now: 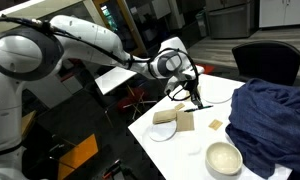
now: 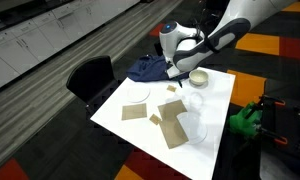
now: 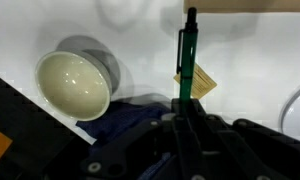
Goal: Pick up the pen from the table and put it in the bowl.
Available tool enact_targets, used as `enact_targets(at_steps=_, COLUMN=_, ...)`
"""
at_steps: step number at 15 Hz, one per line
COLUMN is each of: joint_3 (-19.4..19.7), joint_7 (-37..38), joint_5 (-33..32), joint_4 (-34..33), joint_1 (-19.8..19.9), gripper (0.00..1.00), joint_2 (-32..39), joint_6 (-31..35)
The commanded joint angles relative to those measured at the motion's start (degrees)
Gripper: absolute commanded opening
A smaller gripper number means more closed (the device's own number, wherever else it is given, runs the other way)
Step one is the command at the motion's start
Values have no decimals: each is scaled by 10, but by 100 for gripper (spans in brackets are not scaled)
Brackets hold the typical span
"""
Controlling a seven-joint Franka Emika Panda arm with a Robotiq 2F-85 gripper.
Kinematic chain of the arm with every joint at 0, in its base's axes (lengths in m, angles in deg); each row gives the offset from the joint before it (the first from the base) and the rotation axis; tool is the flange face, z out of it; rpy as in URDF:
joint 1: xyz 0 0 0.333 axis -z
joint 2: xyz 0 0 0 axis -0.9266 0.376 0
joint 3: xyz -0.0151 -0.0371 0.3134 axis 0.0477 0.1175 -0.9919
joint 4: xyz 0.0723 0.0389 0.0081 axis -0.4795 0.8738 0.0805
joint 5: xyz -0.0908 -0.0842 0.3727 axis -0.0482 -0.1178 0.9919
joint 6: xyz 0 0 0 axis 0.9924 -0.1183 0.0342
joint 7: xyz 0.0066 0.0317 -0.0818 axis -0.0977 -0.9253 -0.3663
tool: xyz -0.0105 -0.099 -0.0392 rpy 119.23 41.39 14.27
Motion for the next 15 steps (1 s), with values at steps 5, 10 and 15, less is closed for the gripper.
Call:
enact_targets(at_steps=5, joint_3=24, joint_7=102, joint_5=-114, joint_4=75, joint_1=9, gripper=3, joint_2=-77, joint_6=-29)
enact_targets(at_steps=10, joint_3=33, joint_7=136, joint_5=-162, joint_4=78, joint_1=32, gripper=3, joint_2=-73, joint_6=-23)
enact_targets(at_steps=15, joint_3=23, joint_7=145, joint_5=-184, joint_4=67, joint_1=56, gripper=11, joint_2=-56, joint_6=-20)
